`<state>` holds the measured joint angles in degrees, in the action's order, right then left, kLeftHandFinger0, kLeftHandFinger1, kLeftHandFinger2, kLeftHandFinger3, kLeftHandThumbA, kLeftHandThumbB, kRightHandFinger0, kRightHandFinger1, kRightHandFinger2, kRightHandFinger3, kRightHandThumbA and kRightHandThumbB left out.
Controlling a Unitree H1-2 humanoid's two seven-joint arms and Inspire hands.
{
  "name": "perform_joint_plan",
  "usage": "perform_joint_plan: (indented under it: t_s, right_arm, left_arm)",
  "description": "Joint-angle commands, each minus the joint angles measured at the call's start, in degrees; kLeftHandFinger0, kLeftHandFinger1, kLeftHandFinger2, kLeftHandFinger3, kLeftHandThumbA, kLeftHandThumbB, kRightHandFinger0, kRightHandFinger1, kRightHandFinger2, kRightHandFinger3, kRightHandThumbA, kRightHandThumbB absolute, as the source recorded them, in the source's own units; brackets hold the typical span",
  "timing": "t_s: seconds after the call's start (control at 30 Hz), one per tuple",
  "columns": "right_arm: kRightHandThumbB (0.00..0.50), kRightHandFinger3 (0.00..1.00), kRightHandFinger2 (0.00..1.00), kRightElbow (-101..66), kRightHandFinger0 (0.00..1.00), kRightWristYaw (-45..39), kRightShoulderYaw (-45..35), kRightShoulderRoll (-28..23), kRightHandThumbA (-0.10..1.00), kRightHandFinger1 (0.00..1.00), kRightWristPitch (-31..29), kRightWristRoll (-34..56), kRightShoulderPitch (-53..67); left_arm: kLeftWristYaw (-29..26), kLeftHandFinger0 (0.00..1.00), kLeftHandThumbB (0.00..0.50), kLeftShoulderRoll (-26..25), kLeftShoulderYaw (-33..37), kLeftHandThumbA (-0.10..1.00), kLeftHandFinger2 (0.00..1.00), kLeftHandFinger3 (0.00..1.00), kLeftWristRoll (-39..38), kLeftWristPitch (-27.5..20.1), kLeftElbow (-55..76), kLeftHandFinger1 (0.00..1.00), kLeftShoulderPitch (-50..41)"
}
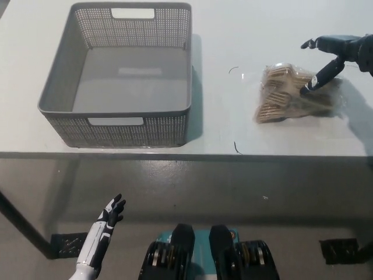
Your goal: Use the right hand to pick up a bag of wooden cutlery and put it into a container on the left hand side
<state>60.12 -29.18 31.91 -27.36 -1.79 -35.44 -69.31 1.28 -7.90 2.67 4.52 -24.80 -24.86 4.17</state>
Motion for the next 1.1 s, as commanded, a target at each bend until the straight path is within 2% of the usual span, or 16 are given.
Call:
perform_joint_plan:
  t_s: [0.0, 0.13, 0.2, 0.33, 0.4, 0.57, 0.7, 0.73, 0.77, 0.8, 0.83, 0.9, 1.0, 1.07]
  right_arm:
    - [0.390, 1.00, 1.00, 1.71, 1.00, 3.08, 0.24, 0.37, 1.00, 1.00, -2.25, -1.24, -4.42]
    - [0.386, 1.00, 1.00, 2.81, 1.00, 3.58, 0.01, 0.46, 1.00, 1.00, -2.71, -1.13, -4.48]
    - [0.406, 1.00, 1.00, 2.44, 1.00, 3.25, -0.14, 0.34, 1.00, 1.00, -2.39, -1.07, -4.15]
    - [0.408, 1.00, 1.00, 2.03, 1.00, 2.22, -0.67, -0.03, 1.00, 1.00, -2.22, -0.42, -4.05]
    - [0.417, 1.00, 1.00, 2.17, 1.00, 0.34, -1.20, -0.38, 1.00, 1.00, -1.62, 0.33, -5.15]
    - [0.419, 1.00, 1.00, 3.16, 1.00, -9.35, -5.88, -0.59, 1.00, 1.00, 0.87, 6.78, -6.61]
    - [0.460, 1.00, 1.00, 4.83, 1.00, -13.12, -6.84, -0.07, 1.00, 1.00, 0.79, 7.13, -7.67]
    - [0.484, 1.00, 1.00, 4.74, 1.00, -13.61, -6.91, 0.05, 1.00, 1.00, 1.01, 7.12, -7.55]
    - [0.475, 1.00, 1.00, 4.79, 1.00, -14.04, -6.96, 0.04, 1.00, 1.00, 0.81, 7.21, -7.47]
    - [0.437, 1.00, 1.00, 5.39, 1.00, -15.69, -7.01, 0.11, 1.00, 1.00, -0.79, 7.83, -7.37]
    - [0.424, 1.00, 1.00, 5.71, 1.00, -16.27, -7.00, 0.18, 1.00, 1.00, -1.70, 8.14, -7.28]
    - [0.439, 1.00, 1.00, 6.71, 1.00, -16.31, -6.92, 0.56, 1.00, 1.00, -2.63, 8.34, -6.80]
    - [0.424, 1.00, 1.00, 7.93, 1.00, -17.53, -7.34, 1.07, 1.00, 1.00, -3.25, 9.35, -6.56]
    - [0.446, 1.00, 1.00, 9.31, 1.00, -18.34, -7.05, 1.56, 1.00, 1.00, -3.37, 9.30, -6.92]
  left_arm:
    - [0.06, 1.00, 0.500, -0.78, 0.08, 1.00, 1.00, 1.00, 0.09, -2.13, 1.18, 1.00, -0.07]
    - [0.29, 1.00, 0.495, -0.89, 0.03, 1.00, 1.00, 1.00, -0.19, -2.13, 0.99, 1.00, 0.61]
    - [0.32, 1.00, 0.500, -0.88, 0.05, 1.00, 1.00, 1.00, -0.29, -2.13, 0.87, 1.00, 0.64]
    - [0.29, 1.00, 0.490, -0.99, 0.20, 1.00, 1.00, 1.00, -0.21, -2.13, 0.75, 1.00, 0.64]
    - [0.06, 1.00, 0.500, -1.20, 0.11, 1.00, 1.00, 1.00, 0.14, -2.13, 0.42, 1.00, 1.85]
    - [0.34, 1.00, 0.483, -1.45, 0.33, 1.00, 1.00, 1.00, 0.22, -2.13, 0.15, 1.00, 2.26]
    - [0.56, 1.00, 0.480, -1.42, 0.39, 1.00, 1.00, 1.00, -0.01, -2.13, -0.05, 1.00, 2.54]
    - [0.71, 1.00, 0.479, -1.37, 0.36, 1.00, 1.00, 1.00, -0.17, -2.13, 0.03, 1.00, 2.51]
    - [0.72, 1.00, 0.480, -1.35, 0.40, 1.00, 1.00, 1.00, -0.15, -2.13, 0.12, 1.00, 2.50]
    - [0.61, 1.00, 0.476, -1.34, 0.51, 1.00, 1.00, 1.00, 0.04, -2.13, 0.22, 1.00, 2.49]
    - [0.50, 1.00, 0.477, -1.38, 0.55, 1.00, 1.00, 1.00, 0.23, -2.13, 0.29, 1.00, 2.45]
    - [0.34, 1.00, 0.471, -1.56, 0.69, 1.00, 1.00, 1.00, 0.53, -2.13, 0.33, 1.00, 2.44]
    - [0.47, 1.00, 0.481, -1.57, 0.55, 1.00, 1.00, 1.00, 0.23, -2.13, 0.33, 1.00, 2.53]
    - [0.67, 1.00, 0.472, -1.62, 0.46, 1.00, 1.00, 1.00, -0.12, -2.13, 0.36, 1.00, 2.71]
